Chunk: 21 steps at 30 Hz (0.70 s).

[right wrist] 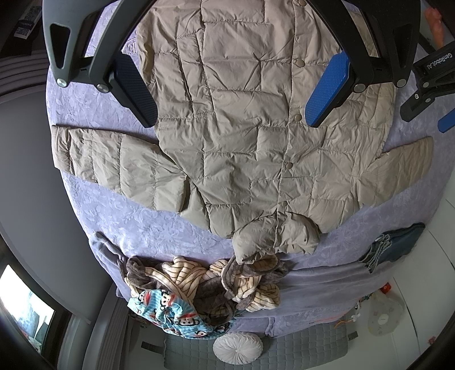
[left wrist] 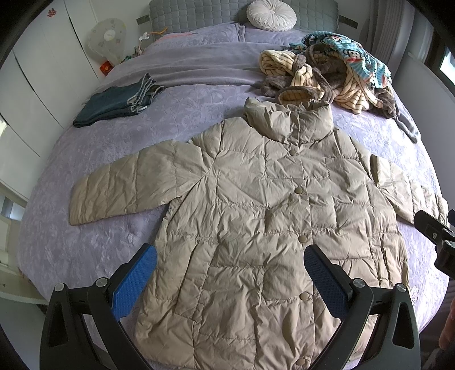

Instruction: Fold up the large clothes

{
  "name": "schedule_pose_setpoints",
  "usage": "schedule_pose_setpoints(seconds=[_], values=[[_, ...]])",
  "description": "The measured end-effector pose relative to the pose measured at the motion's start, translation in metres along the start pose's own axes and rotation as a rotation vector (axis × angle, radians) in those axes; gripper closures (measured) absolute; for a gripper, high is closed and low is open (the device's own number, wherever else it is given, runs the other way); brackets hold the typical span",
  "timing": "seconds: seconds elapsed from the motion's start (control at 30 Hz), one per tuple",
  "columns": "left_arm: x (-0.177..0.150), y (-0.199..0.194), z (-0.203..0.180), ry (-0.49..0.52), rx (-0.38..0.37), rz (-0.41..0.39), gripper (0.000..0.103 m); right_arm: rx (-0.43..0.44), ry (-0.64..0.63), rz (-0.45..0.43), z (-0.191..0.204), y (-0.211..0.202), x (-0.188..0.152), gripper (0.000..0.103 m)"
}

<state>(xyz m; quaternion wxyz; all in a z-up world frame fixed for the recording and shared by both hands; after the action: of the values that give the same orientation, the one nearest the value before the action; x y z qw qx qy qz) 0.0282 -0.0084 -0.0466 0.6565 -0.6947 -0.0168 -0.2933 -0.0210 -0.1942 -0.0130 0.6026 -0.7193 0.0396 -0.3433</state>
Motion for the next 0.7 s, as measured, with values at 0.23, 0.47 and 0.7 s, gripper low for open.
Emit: schedule_pose_setpoints(seconds=[0.23, 0.47, 0.7], values=[[0.001, 0.000, 0.000, 0.000, -0.001, 0.001, 0.000, -0.001, -0.001, 0.000, -0.001, 0.002, 0.001, 0.000], [-0.004, 0.003, 0.001, -0.001, -0.006, 0.005, 0.000, 0.006, -0.003, 0.010, 0.004, 0.002, 0.000, 0.000], [-0.020, 0.012, 0.006, -0.003, 0.001, 0.023, 0.000, -0.007, -0.027, 0.027, 0.012, 0.011, -0.004, 0.000]])
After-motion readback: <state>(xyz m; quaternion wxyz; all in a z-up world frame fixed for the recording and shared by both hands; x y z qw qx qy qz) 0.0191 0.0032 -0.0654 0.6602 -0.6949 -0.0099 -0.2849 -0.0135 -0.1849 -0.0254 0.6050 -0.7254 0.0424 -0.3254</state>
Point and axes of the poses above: each gripper's, at about its wrist camera, not at the fingertips, and y roughly the way its jaws point, z to its left, x to its top, the point moved 7 cm from there along y, roughly the way its jaws point, and after that the axes turned 3 degrees about -y, right-handed, at the moved point
